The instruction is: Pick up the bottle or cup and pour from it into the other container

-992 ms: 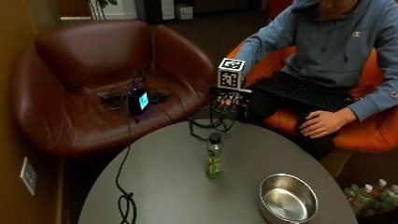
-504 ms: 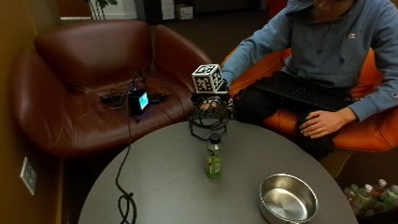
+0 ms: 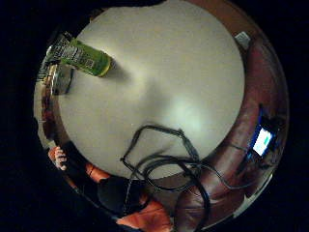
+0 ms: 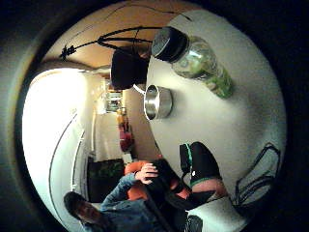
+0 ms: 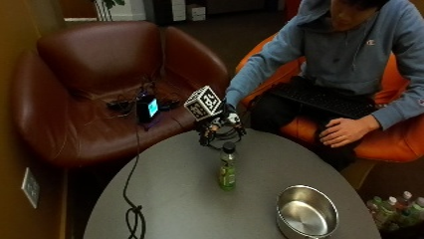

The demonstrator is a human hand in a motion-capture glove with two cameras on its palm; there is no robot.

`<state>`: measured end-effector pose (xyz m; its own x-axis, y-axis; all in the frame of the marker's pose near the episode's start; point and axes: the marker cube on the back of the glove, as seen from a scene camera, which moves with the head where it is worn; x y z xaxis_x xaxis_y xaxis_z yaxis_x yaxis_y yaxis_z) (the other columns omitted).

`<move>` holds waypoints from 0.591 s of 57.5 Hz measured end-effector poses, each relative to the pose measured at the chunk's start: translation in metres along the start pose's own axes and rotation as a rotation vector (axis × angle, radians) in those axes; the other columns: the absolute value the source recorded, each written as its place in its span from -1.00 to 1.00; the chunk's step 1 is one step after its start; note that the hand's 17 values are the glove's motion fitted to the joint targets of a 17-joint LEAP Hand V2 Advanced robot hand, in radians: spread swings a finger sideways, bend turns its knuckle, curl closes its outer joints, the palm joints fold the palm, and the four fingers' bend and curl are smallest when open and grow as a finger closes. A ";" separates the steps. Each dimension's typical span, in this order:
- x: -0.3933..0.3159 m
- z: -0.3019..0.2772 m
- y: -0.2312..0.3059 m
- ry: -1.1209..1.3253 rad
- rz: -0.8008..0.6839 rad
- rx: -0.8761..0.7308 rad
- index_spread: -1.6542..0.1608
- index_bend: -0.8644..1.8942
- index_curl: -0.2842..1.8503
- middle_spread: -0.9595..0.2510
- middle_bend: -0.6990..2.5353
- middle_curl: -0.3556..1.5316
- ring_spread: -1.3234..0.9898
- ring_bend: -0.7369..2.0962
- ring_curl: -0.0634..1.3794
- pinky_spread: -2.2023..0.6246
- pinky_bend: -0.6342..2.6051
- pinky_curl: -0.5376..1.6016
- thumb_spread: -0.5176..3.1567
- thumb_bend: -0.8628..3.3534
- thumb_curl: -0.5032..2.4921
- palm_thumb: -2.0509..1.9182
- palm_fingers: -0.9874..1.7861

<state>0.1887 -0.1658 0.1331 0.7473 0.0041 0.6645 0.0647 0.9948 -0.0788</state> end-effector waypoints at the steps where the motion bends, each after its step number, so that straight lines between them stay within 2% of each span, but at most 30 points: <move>1: -0.001 0.000 -0.003 -0.010 -0.005 -0.006 0.41 -0.27 -0.52 0.47 -0.45 -0.29 0.08 -0.23 -0.51 0.70 -0.34 -0.17 -0.22 -0.61 -0.35 0.42 -0.23; 12: 0.015 0.014 -0.012 -0.150 -0.014 -0.074 0.41 -0.28 -0.52 0.43 -0.45 -0.28 0.07 -0.23 -0.51 0.70 -0.34 -0.17 -0.23 -0.61 -0.36 0.41 -0.23; 27: 0.026 0.045 -0.034 -0.350 -0.018 -0.031 0.38 -0.29 -0.54 0.36 -0.46 -0.30 0.07 -0.21 -0.49 0.70 -0.31 -0.16 -0.24 -0.61 -0.38 0.41 -0.28; 34: 0.020 0.055 -0.048 -0.393 -0.038 -0.064 0.37 -0.29 -0.55 0.34 -0.46 -0.30 0.06 -0.21 -0.50 0.69 -0.28 -0.15 -0.25 -0.61 -0.38 0.40 -0.31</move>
<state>0.1638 -0.2075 0.1912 0.4345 0.0185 0.9005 0.1378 0.9866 -0.0868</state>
